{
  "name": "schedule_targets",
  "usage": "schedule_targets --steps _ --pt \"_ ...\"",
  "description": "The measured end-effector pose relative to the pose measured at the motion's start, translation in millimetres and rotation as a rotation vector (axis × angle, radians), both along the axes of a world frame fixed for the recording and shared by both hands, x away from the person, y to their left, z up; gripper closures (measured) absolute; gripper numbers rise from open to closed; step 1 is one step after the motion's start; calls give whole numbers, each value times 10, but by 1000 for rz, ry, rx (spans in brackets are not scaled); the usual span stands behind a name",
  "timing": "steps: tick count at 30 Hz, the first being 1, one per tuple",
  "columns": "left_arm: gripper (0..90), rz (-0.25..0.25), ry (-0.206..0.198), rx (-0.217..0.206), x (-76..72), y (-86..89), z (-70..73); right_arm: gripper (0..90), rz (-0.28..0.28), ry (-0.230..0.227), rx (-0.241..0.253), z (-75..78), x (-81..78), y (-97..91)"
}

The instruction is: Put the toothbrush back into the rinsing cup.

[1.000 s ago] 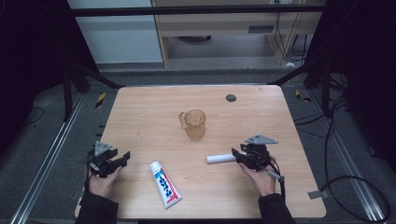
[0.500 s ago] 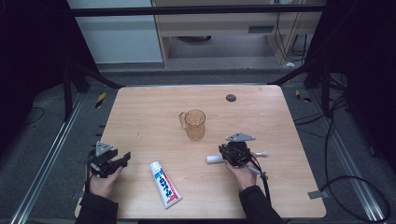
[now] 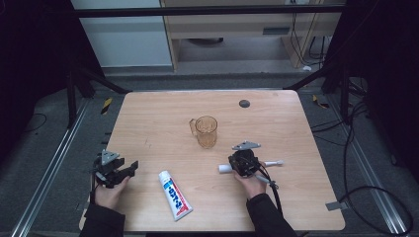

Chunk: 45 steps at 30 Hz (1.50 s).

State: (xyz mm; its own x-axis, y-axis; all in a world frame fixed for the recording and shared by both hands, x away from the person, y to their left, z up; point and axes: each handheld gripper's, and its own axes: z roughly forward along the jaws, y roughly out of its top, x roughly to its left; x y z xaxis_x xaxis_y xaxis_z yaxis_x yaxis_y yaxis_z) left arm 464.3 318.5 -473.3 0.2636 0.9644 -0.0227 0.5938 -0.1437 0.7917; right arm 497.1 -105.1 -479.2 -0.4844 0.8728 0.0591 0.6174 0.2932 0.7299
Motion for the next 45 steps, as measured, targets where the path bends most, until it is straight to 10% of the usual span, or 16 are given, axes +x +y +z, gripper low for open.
schedule_targets --steps 45 --pt "406 -6 10 8 4 -18 -5 869 58 34 19 20 -258 -253"
